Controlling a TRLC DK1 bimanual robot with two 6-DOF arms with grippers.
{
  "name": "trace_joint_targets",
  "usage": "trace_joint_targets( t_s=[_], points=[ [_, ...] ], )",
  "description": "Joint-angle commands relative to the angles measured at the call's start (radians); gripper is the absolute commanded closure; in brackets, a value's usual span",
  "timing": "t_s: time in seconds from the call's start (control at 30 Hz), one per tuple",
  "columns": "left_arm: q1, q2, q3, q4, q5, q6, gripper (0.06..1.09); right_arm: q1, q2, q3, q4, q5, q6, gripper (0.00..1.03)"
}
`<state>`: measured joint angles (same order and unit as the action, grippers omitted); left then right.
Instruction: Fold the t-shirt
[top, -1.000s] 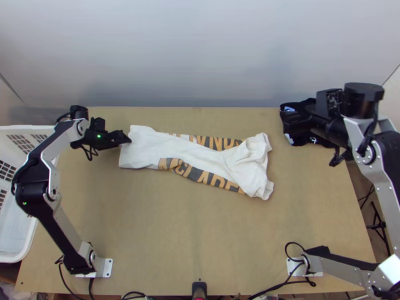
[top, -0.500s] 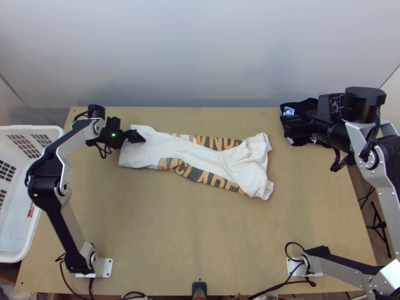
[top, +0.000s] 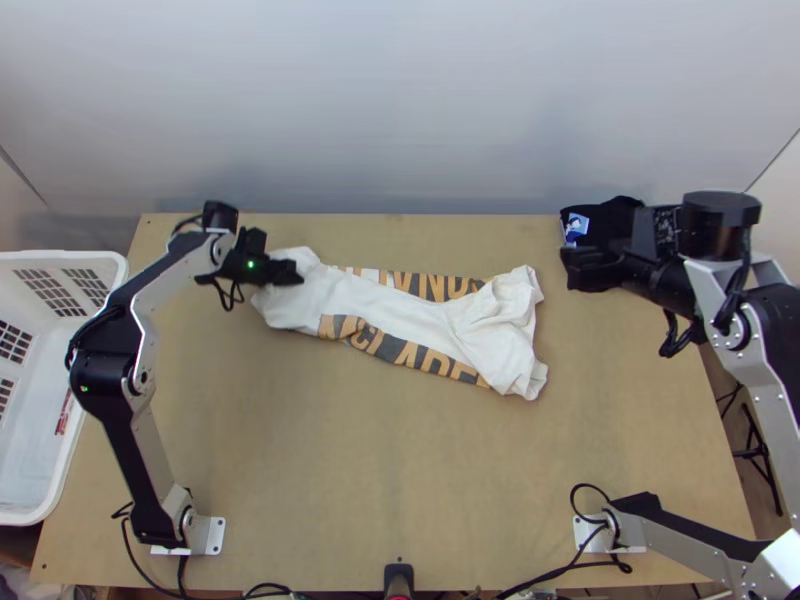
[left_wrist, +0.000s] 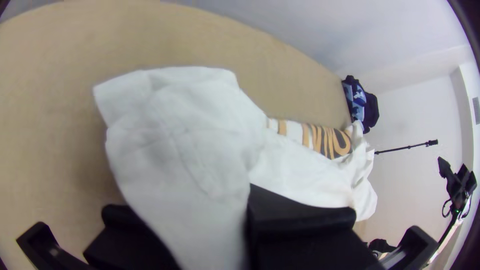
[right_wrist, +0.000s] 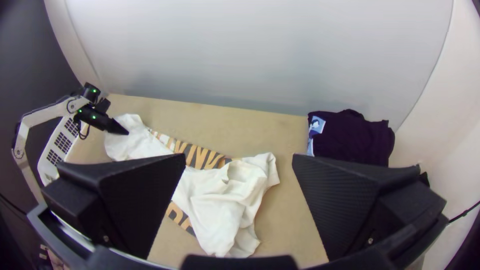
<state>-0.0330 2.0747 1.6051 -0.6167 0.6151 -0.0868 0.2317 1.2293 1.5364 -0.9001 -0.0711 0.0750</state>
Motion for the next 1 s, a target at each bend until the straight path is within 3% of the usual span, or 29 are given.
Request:
trace_joint_targets(
  t_s=[0.0,0.23,0.63,0.8,0.97],
  points=[
    [-0.042,-0.022,0.222,-0.195,-0.104,0.027,1.00,-0.002,-0.037,-0.068,0.012,-0.001,0.025,0.04],
    [-0.136,-0.019,0.429,-0.357,-0.189,0.036,1.00,-0.002,-0.111,-0.190,0.055,-0.001,0.048,0.04],
    [-0.387,0.090,0.665,-0.443,-0.351,-0.028,1.00,-0.023,-0.231,-0.355,0.089,-0.001,0.062,0.04],
    [-0.513,0.111,0.693,-0.348,-0.446,-0.057,1.00,-0.029,-0.289,-0.437,0.109,-0.001,0.075,0.04],
    [-0.607,0.104,0.687,-0.176,-0.451,-0.087,1.00,-0.038,-0.340,-0.492,0.110,-0.001,0.085,0.04]
  ],
)
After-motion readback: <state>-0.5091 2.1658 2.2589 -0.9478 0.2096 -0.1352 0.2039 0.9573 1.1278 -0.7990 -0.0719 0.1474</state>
